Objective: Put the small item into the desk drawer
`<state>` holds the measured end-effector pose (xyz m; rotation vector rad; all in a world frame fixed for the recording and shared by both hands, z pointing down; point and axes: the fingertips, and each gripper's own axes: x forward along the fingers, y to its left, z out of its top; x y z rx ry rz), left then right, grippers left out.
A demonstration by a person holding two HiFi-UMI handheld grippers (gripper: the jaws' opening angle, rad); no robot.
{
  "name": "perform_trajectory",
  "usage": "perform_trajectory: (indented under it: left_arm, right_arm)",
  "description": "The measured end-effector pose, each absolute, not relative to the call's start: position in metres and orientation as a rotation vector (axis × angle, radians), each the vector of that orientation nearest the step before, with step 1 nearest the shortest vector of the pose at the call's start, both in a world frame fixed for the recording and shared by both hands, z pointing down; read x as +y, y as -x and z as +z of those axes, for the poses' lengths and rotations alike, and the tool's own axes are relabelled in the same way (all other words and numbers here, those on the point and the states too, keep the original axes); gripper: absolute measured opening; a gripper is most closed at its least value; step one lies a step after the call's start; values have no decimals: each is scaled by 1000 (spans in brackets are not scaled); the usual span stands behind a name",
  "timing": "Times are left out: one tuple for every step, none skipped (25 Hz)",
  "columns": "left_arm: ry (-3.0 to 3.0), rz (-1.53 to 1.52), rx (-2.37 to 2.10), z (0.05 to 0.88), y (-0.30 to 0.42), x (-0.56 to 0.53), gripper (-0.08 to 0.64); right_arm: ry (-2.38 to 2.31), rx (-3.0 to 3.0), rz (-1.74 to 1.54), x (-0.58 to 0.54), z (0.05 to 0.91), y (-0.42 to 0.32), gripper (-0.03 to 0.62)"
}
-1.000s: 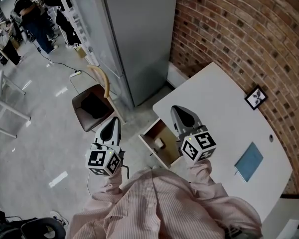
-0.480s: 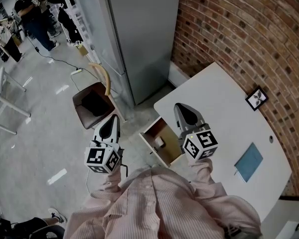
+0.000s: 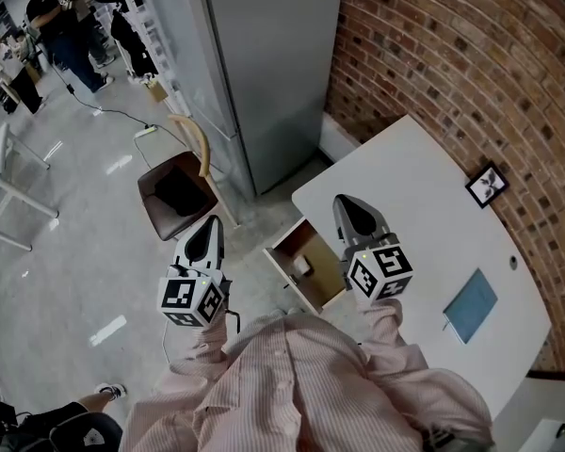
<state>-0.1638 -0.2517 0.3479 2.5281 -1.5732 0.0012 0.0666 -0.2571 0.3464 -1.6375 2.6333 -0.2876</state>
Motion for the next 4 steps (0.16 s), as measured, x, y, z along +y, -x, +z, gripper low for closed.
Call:
perform_trajectory:
  left_arm:
    - [-2527, 2, -1573, 347, 164, -252, 0]
    - [-2526, 4, -1573, 347, 164, -253, 0]
    - [-2526, 5, -1573, 347, 163, -253, 0]
    - [-2525, 7, -1572, 347, 163, -254, 0]
  right_arm:
    - [1640, 2633, -289, -258, 347, -67, 6]
    - [1642, 2633, -291, -258, 347, -68, 6]
    - [1644, 2633, -293, -258, 347, -68, 6]
    - [1646, 2633, -295, -259, 347, -69, 6]
